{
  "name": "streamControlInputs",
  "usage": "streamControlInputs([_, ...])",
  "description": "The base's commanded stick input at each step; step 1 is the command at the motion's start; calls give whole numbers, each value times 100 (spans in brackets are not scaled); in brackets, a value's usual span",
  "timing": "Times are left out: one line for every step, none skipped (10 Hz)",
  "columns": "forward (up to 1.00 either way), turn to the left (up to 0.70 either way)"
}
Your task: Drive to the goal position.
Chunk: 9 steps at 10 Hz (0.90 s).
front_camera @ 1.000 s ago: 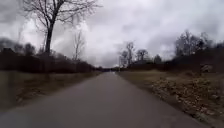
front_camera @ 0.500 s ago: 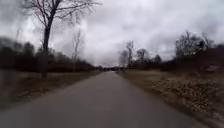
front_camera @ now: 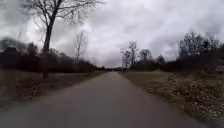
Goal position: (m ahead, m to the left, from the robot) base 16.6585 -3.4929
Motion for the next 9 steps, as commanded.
streamControlInputs([85,0])
streamControlInputs([85,0])
streamControlInputs([85,0])
streamControlInputs([85,0])
streamControlInputs([85,0])
streamControlInputs([85,0])
streamControlInputs([85,0])
streamControlInputs([85,0])
streamControlInputs([85,0])
